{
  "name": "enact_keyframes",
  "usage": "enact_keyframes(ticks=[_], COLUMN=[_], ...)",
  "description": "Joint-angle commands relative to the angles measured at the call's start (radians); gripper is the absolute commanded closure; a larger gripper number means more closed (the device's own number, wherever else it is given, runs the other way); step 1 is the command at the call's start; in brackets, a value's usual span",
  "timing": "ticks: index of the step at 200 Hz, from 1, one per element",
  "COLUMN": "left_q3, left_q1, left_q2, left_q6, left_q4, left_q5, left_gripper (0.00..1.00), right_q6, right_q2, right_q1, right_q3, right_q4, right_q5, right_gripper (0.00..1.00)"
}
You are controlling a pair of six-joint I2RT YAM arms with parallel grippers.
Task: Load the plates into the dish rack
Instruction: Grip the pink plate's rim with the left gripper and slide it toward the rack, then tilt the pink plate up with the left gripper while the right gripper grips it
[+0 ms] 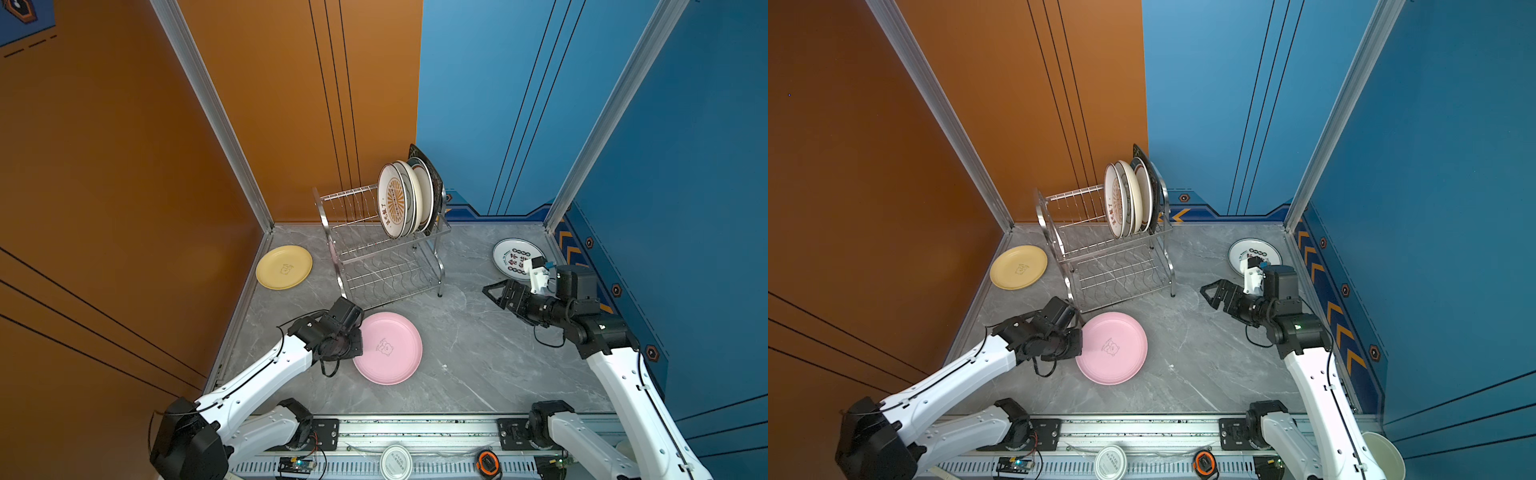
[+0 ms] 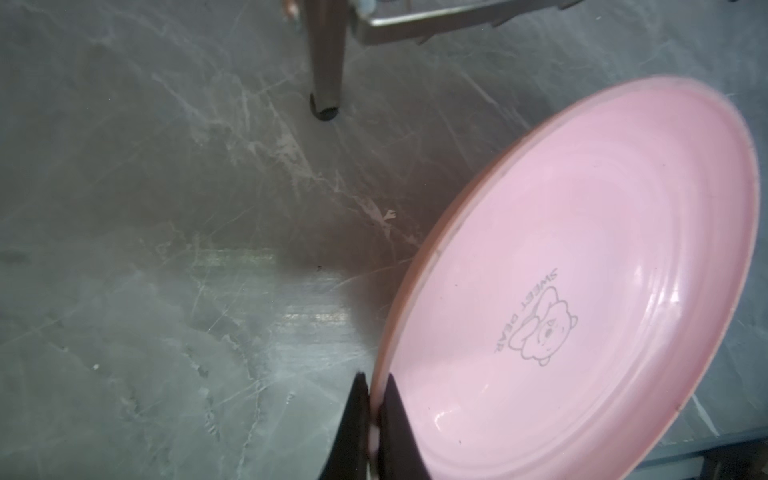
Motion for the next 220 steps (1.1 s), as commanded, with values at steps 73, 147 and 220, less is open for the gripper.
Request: enact_keyframes(ticks=[73,147,220], left_q3=[0.277,0.269,0.254], left_q1=[-0.041,-0.041,-0.01], left_q2=[0.046,0.043,0.018], left_q6=[0.021,0.002,0.007], left_q4=[0.039,0.094,0.109], left_q5=[0.126,0.182,0.203], left_gripper=[1.0,1.0,1.0], right_q6=[0.111,0.162,0.184], right_q2=[0.165,0.251,0.296], right_q1=[0.32,0.356,0.374], right_q3=[-0.07,-0.07,-0.048], right_q4=[0.263,0.412,0.455], right_q5=[-0.046,-0.11,-0.16], right_gripper=[0.07,0.32,0.67])
